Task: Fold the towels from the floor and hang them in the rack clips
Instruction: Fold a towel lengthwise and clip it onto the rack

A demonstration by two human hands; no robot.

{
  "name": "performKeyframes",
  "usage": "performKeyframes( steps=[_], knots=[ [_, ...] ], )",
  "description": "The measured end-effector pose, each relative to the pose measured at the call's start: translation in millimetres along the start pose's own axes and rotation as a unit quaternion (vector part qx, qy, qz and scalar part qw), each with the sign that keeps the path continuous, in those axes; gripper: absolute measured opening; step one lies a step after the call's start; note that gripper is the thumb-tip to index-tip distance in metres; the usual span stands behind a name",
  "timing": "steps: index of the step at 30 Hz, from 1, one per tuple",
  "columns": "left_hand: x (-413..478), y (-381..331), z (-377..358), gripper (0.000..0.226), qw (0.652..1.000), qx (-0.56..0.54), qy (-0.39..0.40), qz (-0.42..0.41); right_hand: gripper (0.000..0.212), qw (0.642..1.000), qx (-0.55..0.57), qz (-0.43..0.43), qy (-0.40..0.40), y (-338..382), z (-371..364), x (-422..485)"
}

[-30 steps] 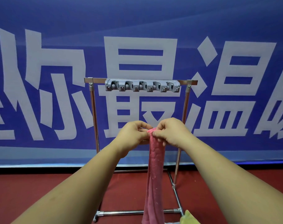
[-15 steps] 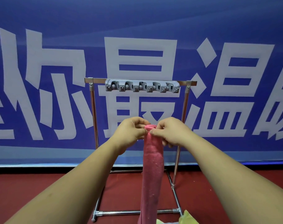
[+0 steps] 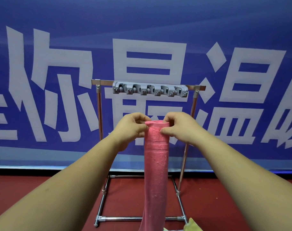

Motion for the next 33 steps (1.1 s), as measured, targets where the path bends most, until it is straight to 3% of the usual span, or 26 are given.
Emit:
performKeyframes(
  steps=[3,11,17,24,30,33],
  knots=[
    [3,-9,4,0.026,0.999,-0.034,0.002,0.001,0.021,0.975,0.209,-0.062,-0.049,-1,8,4],
    [1,-8,2,0.022,0.997,-0.073,0.005,0.025,0.02,0.967,0.223,-0.093,-0.074,-11,8,9],
    [-1,0,-3,0.026,0.991,-0.12,0.014,0.051,0.016,0.958,0.261,-0.118,-0.006,-2,-3,3],
    [-7,9,-6,0.025,0.984,-0.152,0.027,0.084,0.015,0.957,0.267,-0.115,-0.027,-2,0,3],
    [-24,22,-27,0.044,0.975,-0.095,0.163,0.114,0.018,0.937,0.32,-0.142,-0.015,-2,-5,3],
    [-23,26,-28,0.046,0.981,-0.073,0.151,0.097,0.02,0.933,0.329,-0.139,-0.037,-3,-1,5]
  ],
)
Point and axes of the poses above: each hand's wrist, its own x-axis towards the middle knuckle, its own z-axis out of the back of the hand, y = z × x, the point moved 9 cm from there along x, towards the middle knuckle, and after that the axes turned 15 degrees about -y, right-handed, at the moved point
